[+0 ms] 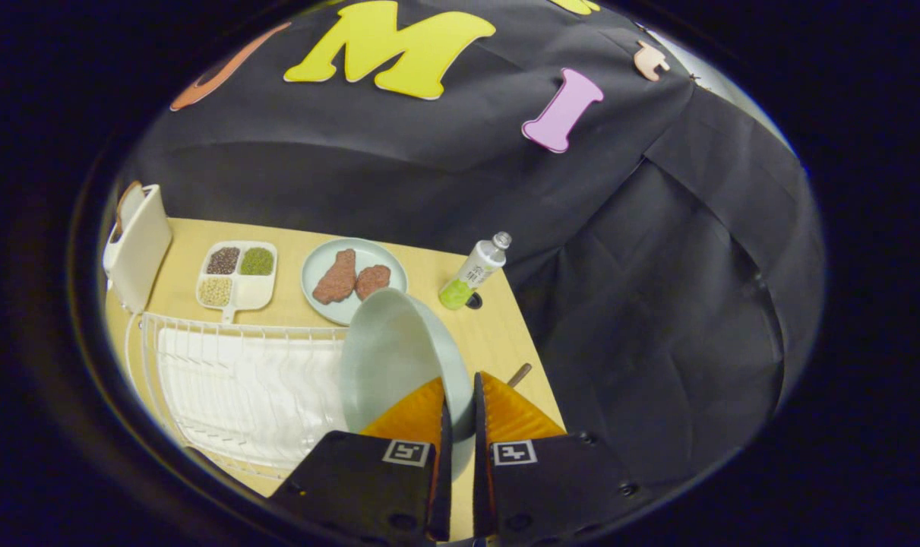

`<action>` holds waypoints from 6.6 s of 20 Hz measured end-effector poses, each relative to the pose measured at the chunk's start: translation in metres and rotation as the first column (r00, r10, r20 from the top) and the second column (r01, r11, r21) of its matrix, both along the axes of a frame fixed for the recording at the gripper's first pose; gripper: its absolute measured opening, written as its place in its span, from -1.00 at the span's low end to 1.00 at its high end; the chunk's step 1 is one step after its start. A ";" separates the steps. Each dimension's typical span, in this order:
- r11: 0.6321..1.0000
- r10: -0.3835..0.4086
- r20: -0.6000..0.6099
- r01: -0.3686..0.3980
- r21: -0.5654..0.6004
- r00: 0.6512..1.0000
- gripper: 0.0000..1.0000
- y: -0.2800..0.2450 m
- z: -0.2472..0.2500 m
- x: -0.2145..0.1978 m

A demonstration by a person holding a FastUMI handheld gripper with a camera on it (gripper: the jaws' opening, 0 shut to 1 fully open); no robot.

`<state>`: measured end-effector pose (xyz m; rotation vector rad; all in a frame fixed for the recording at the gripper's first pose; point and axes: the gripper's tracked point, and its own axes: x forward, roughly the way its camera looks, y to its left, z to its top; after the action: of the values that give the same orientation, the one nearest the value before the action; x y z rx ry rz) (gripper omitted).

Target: Take the plate from the dish rack, then take the spoon from the basket and place it into the plate.

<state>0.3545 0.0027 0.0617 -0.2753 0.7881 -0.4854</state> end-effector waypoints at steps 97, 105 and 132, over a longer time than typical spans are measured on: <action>0.879 0.269 0.585 -0.444 0.176 0.765 -0.68 -0.131 -0.111 0.043; 0.873 0.251 0.696 -0.468 0.138 0.673 -0.68 -0.104 -0.027 -0.038; 0.785 0.394 0.714 -0.616 0.066 0.578 -0.66 0.107 -0.141 -0.260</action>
<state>0.0943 0.1099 -0.0793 -0.0078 0.0268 0.1269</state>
